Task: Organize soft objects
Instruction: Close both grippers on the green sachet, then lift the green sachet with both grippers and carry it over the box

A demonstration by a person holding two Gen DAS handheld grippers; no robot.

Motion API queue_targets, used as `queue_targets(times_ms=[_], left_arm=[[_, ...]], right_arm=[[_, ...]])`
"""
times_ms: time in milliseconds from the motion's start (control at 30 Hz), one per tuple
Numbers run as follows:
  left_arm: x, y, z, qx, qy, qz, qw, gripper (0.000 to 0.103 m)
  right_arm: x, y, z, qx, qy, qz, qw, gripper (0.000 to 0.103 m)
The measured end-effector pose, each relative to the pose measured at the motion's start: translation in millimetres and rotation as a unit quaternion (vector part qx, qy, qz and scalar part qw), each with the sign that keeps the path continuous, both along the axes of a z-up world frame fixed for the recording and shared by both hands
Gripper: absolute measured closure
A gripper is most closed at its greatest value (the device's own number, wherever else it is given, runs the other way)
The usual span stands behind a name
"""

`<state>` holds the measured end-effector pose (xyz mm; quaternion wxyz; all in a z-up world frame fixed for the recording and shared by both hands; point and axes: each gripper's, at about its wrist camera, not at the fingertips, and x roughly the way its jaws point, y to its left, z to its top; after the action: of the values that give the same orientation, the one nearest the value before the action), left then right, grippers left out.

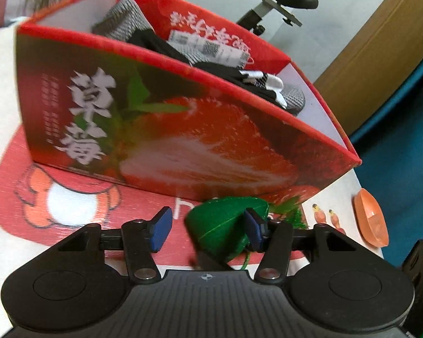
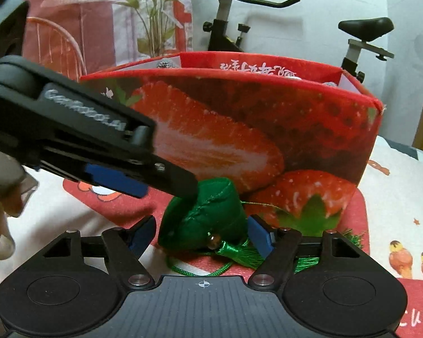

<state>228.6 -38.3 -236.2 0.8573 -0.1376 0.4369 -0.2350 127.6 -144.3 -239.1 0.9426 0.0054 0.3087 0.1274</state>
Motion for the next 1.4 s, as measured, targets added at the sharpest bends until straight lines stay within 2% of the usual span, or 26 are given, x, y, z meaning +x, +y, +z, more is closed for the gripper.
queue_targets(times_ms=[200,267,433,600,733,900,1067,1233,1400], left_arm=[[4,-2,-18,-0.065,0.031,-0.014,0.9973,0.048],[3,-4,-21,-0.077,0.033,-0.022,0.9962,0.051],[-3,-7,-14,-0.073,0.013,-0.028,0.9969,0.053],[-16,-3,5,-0.074,-0.004,-0.025,0.9970,0.053],[-32,5,21,-0.078,-0.018,-0.022,0.9965,0.053],[-50,17,47,-0.097,-0.041,-0.022,0.9942,0.053],[-69,24,76,-0.102,-0.081,-0.028,0.9910,0.053],[-70,28,116,-0.102,-0.115,-0.033,0.9876,0.053],[-50,31,153,-0.115,-0.140,-0.042,0.9826,0.052]], right_arm=[[1,1,-7,-0.013,0.001,-0.003,1.000,0.039],[2,2,-8,-0.019,-0.003,-0.013,1.000,0.046],[-7,5,-6,-0.028,-0.029,-0.017,0.999,0.048],[-17,3,11,-0.004,-0.040,-0.023,0.999,0.048],[-31,5,26,-0.011,-0.060,-0.015,0.998,0.048],[-50,9,54,-0.031,-0.091,-0.003,0.995,0.048],[-62,12,85,-0.038,-0.122,0.002,0.992,0.047],[-51,9,131,-0.025,-0.132,0.019,0.991,0.047],[-26,7,179,-0.018,-0.139,0.033,0.990,0.047]])
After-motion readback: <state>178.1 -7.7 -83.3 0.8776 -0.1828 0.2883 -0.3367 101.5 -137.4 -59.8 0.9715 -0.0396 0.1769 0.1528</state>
